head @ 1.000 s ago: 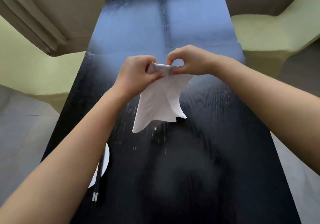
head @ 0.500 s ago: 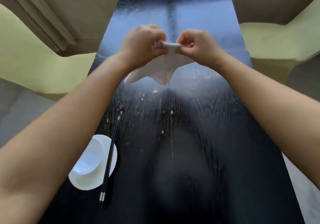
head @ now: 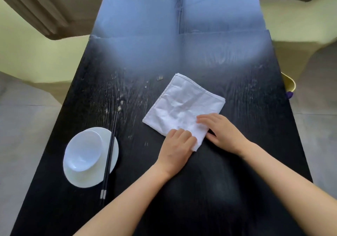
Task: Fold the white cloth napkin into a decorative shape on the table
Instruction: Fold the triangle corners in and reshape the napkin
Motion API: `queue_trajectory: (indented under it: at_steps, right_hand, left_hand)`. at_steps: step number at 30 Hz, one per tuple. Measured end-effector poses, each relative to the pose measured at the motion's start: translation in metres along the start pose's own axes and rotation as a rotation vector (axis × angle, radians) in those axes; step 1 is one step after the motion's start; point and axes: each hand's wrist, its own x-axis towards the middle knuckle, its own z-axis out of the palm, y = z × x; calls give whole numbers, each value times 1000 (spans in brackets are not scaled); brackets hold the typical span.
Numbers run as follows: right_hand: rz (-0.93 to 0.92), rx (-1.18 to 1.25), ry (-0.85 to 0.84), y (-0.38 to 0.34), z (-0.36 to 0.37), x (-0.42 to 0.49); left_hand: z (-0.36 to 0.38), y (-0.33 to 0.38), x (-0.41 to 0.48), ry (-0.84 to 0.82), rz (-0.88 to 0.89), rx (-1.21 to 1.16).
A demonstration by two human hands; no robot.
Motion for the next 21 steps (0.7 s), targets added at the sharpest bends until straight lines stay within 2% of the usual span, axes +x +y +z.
queue_trajectory:
  at_steps: [3,6,8,9,11,12,14,16,18,21]
  right_hand:
    - [0,-146,-36,5,3,-7]
    - [-8,-184,-94,8,3,-9]
    - [-17,-155,-42,8,-1,-6]
    - [-2,-131,26,7,-3,-2]
    - [127,-77,217,9,-8,12]
    - [245,-44,302,10,-10,22]
    - [517,-6,333,17,-14,42]
    - [695,0,254,25,-19,56]
    - [776,101,214,31,-24,64]
    - [810,247,184,36,-32,67]
  left_hand:
    - [6,-13,-16,-220,-9,-78]
    - [-2,-44,-17,-414,-64,-113]
    - [-6,-65,-10,-381,-201,-217]
    - [-8,-73,-4,-299,-319,-274]
    - [-11,-84,14,-90,-636,-332]
    - [-11,-87,24,-59,-797,-295]
    - [-13,-93,44,-181,-1037,-219]
    - [-17,-102,60,-343,-1119,-261]
    - [-25,-110,70,-474,-1109,-376]
    - [-29,-117,72,-537,-1148,-626]
